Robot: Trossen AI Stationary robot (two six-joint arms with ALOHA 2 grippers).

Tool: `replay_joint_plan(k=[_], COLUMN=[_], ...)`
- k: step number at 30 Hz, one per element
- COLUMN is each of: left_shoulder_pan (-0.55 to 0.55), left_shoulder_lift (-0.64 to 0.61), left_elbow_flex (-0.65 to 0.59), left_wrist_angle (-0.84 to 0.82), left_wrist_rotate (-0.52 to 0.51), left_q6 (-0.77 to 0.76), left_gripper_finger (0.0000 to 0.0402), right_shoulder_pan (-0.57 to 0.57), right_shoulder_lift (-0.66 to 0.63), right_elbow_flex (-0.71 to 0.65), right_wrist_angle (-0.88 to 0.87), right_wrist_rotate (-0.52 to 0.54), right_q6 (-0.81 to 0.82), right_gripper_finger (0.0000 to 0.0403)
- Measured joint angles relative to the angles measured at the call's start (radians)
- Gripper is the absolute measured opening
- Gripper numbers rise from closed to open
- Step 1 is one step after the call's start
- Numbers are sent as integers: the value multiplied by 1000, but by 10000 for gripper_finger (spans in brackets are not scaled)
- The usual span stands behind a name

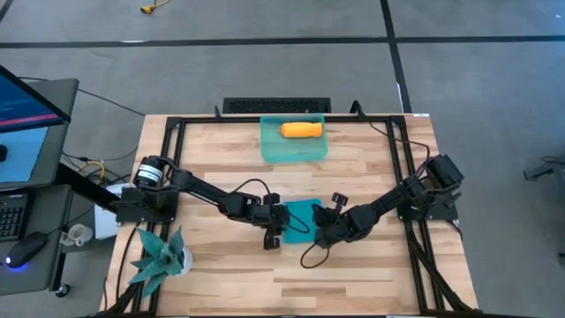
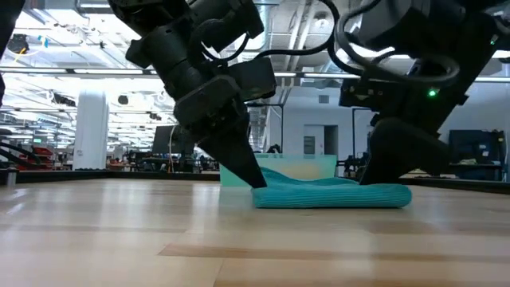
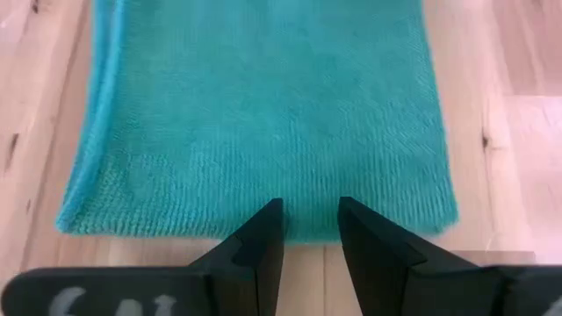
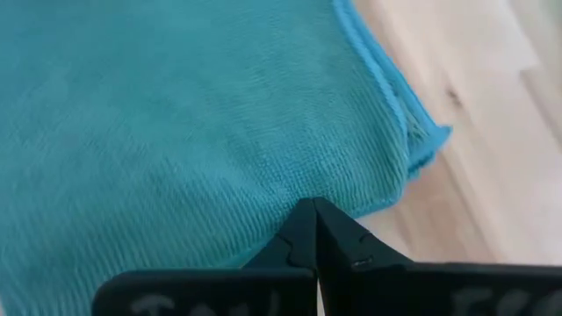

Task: Roll microfiber towels into tight, uniform cylinder then place into a basket
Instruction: Roll the blue microfiber cloth on the table

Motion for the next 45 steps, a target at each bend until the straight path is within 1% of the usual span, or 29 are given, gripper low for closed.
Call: replay_joint_plan(k=[4,8,11,14,19,23,26,31,33,36,38,41,43,45], left_shoulder_pan=[9,16,16,5,-34,-79,-121,-201,-238,-286,-314,-342,-351,-352], left_shoulder_lift=[0,0,0,0,0,0,0,0,0,0,0,-1,-1,-1], left_elbow_flex=[15,35,56,80,124,172,214,282,304,326,334,335,335,335], left_wrist_angle=[-11,-41,-88,-127,-206,-273,-342,-464,-506,-551,-554,-548,-533,-518], left_wrist_rotate=[12,-16,-61,-124,-194,-271,-358,-537,-603,-689,-715,-716,-706,-673], left_q6=[1,16,56,61,89,111,124,126,125,120,123,154,161,162], left_gripper_finger=[103,103,103,103,103,103,103,103,103,103,103,103,103,103], right_shoulder_pan=[-14,-3,19,39,61,95,139,227,257,299,323,351,364,369], right_shoulder_lift=[0,0,0,0,0,-1,-1,-2,-2,-2,-2,-2,-2,-2], right_elbow_flex=[-16,-20,-20,-14,32,95,143,215,239,270,281,283,283,280], right_wrist_angle=[0,-2,-1,-9,-64,-165,-244,-400,-494,-669,-786,-885,-903,-890], right_wrist_rotate=[52,97,125,155,159,170,227,339,397,460,473,474,474,474], right_q6=[26,33,32,32,32,32,32,43,94,230,335,448,474,463], right_gripper_finger=[15,22,23,22,21,25,26,24,23,24,24,23,21,21])
